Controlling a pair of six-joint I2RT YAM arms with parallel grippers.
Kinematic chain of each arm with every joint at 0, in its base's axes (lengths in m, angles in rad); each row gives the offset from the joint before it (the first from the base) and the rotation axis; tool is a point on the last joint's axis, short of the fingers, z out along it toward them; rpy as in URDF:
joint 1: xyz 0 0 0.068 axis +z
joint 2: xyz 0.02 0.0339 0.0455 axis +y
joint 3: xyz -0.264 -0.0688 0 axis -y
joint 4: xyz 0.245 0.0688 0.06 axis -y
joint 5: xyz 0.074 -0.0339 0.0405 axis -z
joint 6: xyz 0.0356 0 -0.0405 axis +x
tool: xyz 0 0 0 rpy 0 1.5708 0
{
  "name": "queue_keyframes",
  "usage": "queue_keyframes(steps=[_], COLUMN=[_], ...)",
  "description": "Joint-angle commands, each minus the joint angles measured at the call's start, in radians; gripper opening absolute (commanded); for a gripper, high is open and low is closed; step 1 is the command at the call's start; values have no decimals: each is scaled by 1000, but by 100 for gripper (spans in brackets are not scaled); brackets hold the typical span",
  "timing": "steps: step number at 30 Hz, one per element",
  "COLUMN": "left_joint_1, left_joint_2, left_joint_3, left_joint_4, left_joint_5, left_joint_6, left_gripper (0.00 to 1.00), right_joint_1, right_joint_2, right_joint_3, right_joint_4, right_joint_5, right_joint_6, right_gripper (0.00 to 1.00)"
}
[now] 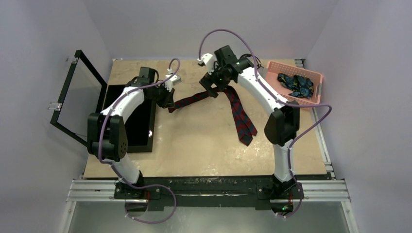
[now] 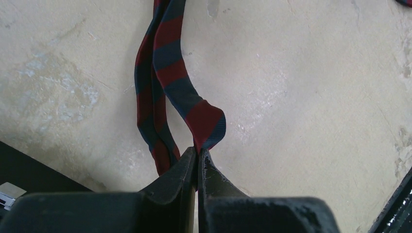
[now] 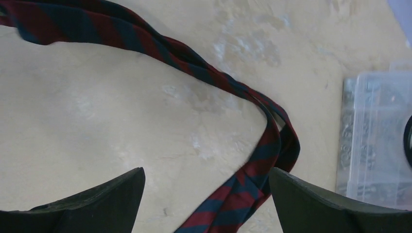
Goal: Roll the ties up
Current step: Flatten out the tie at the center of the board.
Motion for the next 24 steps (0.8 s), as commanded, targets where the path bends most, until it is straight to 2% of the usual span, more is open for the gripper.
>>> queue_keyframes(steps=[1,3,5,6,9,11,12,20,24], left_joint_1=[-17,-23,-23,-21,27,80,104,208,268], left_joint_2=[-51,-56,-78,-98,-186,-248,-272,-326,-348], left_joint_3=[36,56,67,61,73,99,115,170,149], left_joint_4=[20,-3,-20,-11,-11,-29,-40,-197,-260], left_joint_5=[-7,-15,-23,-45,-53,-26,-25,-112,-101], left_joint_6=[-27,-35,-46,-60,-87,-112,-118,-23,17], left_gripper=[2,3,3,4,4,4,4,6,9], right_joint_1=[42,43,47,49,50,56,62,64,54], right_joint_2=[-84,-9,61,56,-121,-248,-282,-354,-378], right_joint_3=[211,424,640,647,232,-64,-153,-502,-660], right_joint_4=[-86,-218,-350,-383,-270,-147,-116,3,156], right_joint_5=[187,223,181,148,10,-21,-35,-75,23], right_joint_6=[-101,-135,-163,-178,-153,-159,-160,-202,-179], right_gripper=[99,99,98,98,98,98,98,97,97])
